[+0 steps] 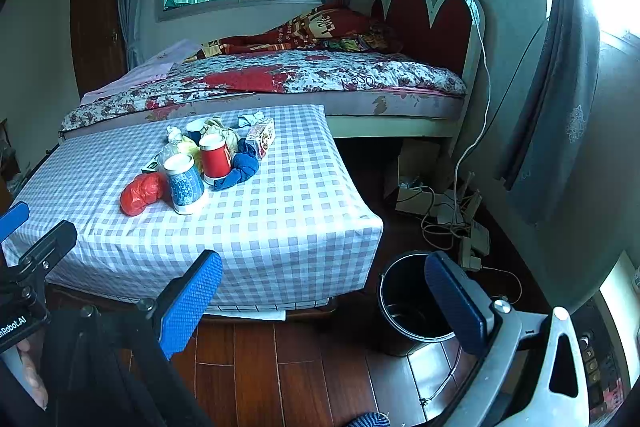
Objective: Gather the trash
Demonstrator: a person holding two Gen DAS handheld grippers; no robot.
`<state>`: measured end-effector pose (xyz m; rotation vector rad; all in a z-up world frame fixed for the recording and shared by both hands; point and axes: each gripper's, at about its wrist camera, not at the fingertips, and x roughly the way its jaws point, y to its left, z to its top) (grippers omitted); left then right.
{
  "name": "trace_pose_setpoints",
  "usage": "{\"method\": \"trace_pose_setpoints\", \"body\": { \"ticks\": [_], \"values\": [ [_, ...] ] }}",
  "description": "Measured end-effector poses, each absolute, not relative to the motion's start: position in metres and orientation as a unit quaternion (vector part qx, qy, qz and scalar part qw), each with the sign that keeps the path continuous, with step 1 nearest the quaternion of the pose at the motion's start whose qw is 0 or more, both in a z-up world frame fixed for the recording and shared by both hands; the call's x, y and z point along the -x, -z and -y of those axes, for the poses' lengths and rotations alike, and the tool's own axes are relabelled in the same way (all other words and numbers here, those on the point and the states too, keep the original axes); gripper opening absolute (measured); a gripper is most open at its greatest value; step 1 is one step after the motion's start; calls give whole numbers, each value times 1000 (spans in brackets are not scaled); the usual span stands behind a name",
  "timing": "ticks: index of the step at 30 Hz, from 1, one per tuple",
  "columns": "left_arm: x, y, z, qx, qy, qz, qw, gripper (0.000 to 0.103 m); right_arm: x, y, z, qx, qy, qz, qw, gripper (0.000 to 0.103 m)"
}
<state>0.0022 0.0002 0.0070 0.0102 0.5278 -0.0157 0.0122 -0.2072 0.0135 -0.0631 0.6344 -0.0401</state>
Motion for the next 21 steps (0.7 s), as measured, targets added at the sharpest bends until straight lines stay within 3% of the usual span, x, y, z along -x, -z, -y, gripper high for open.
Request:
{"method": "trace_pose_setpoints", "body": {
  "ticks": [21],
  "values": [
    [-3, -9, -2, -5, 9, -261, 965, 103, -14, -16, 209, 28, 20, -311, 950, 102]
  ]
}}
